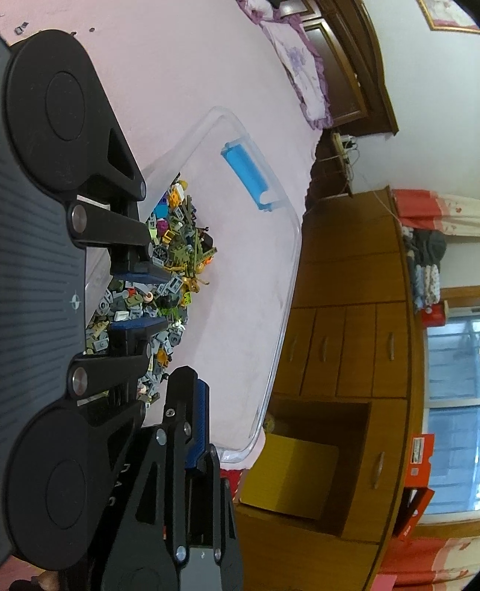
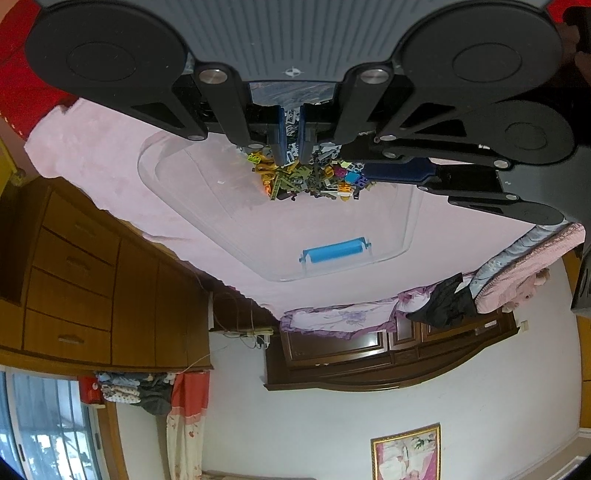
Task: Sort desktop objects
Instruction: 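Carry both held bricks over the clear box and open both tools, then move both open tools back over the scattered bricks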
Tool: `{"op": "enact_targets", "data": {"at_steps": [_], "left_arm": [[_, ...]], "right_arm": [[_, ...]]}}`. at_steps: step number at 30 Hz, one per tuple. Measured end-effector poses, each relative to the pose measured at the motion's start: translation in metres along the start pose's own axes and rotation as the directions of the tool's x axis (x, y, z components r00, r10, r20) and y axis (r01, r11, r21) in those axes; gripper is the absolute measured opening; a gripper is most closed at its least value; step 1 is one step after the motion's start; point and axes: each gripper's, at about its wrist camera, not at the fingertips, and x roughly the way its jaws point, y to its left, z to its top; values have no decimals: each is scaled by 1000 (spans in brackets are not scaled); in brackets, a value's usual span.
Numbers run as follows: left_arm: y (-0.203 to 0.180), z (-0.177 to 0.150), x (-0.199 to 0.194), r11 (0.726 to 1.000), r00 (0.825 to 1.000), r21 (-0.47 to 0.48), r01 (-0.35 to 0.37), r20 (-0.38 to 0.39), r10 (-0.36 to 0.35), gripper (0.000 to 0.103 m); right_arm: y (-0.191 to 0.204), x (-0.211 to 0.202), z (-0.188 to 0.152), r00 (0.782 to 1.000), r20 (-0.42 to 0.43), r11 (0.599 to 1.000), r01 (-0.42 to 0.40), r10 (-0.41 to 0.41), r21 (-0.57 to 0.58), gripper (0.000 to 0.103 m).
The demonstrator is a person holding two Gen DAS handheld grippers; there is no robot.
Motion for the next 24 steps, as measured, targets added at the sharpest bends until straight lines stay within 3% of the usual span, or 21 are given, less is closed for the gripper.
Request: {"op": "enact_targets", "data": {"at_steps": [4, 7, 8, 9, 11, 15, 19, 21, 24], "left_arm": [[-7, -2, -5, 998, 999, 48, -32, 15, 32, 31], [-11, -2, -15, 993, 995, 75, -89, 41, 86, 48], [-12, -2, -19, 991, 993, 82, -109, 51, 105, 60], [-9, -4, -23, 990, 991, 69, -126, 47, 123, 81], [0, -11, -34, 987, 987, 29, -156, 34, 155, 103], [22, -34, -63, 977, 978, -48, -206, 25, 208, 103], [44, -57, -93, 959, 966, -125, -255, 12, 259, 103], [56, -69, -108, 946, 959, -163, -279, 4, 284, 103], [75, -95, -129, 912, 931, -187, -364, -62, 359, 103]], "right_arm": [[-1, -1, -1, 1000, 8, 1000, 17, -17, 4, 7], [-4, -1, 0, 1000, 11, 1000, 28, -28, 14, 8], [-5, -1, 0, 1000, 11, 999, 26, -27, 21, 8], [-6, -1, 0, 1000, 12, 999, 24, -24, 29, 9], [-6, -2, 0, 1000, 15, 999, 23, -23, 30, 16], [6, -2, -1, 1000, 26, 1000, -2, 2, 4, 52], [37, 1, -10, 995, 42, 979, 92, -86, -182, 59], [41, 1, -10, 995, 50, 980, 92, -84, -175, 64], [41, 1, -8, 996, 48, 985, 78, -72, -151, 68]]}}
